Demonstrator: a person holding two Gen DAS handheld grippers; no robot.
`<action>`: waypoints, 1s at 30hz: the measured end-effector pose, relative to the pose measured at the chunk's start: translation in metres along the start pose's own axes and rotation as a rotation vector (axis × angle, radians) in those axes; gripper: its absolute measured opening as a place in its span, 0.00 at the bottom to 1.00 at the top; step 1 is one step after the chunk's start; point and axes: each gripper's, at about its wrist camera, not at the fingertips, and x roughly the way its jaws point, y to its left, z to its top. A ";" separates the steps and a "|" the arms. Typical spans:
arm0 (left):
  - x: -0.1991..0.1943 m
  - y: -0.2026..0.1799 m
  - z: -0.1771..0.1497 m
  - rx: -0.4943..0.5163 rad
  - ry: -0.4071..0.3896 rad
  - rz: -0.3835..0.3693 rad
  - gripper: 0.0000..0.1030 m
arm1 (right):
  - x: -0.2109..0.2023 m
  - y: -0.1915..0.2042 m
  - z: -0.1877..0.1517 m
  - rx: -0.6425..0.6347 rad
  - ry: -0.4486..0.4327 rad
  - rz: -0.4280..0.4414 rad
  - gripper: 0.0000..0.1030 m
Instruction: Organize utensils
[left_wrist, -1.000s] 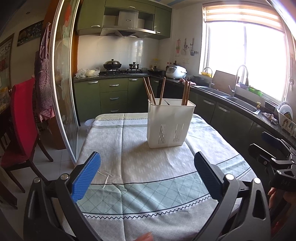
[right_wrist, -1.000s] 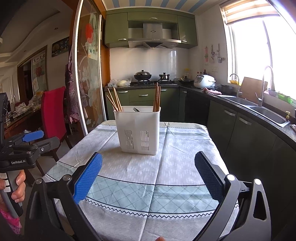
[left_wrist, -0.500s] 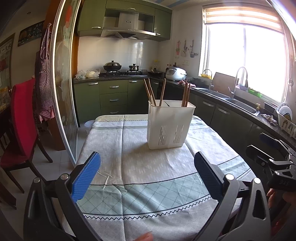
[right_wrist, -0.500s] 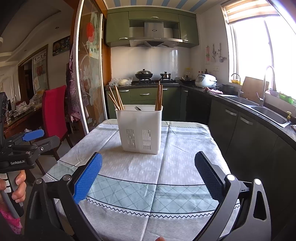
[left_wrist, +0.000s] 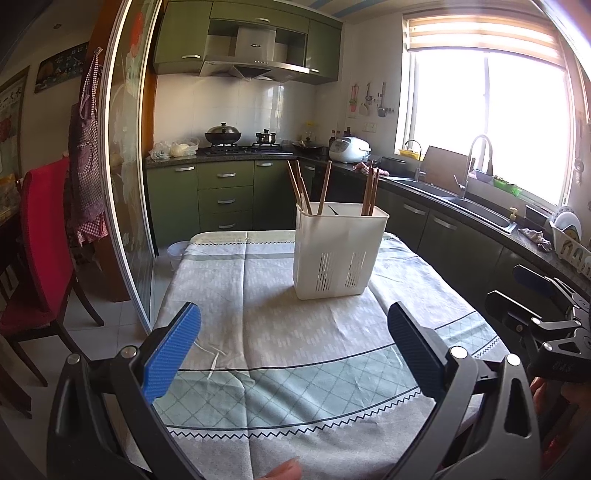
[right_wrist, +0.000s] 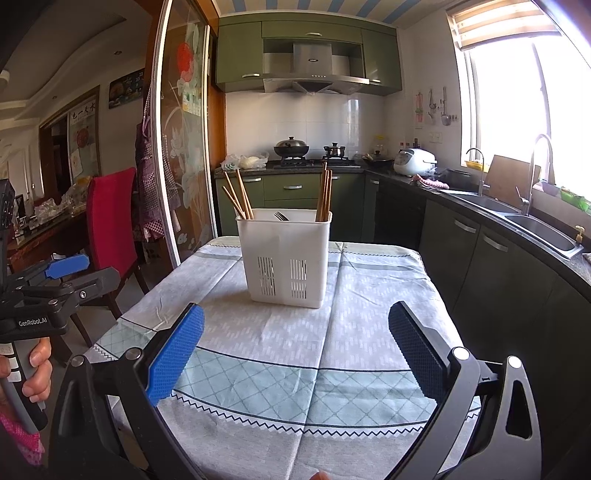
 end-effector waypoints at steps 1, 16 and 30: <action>0.000 0.000 0.000 0.000 0.001 -0.003 0.94 | 0.000 0.000 0.000 0.000 0.000 0.000 0.96; 0.007 0.003 -0.002 -0.022 0.035 -0.035 0.94 | 0.000 0.000 0.000 0.000 0.001 0.001 0.96; 0.016 0.006 -0.002 -0.018 0.051 -0.018 0.94 | 0.007 -0.004 -0.004 0.006 0.014 0.003 0.96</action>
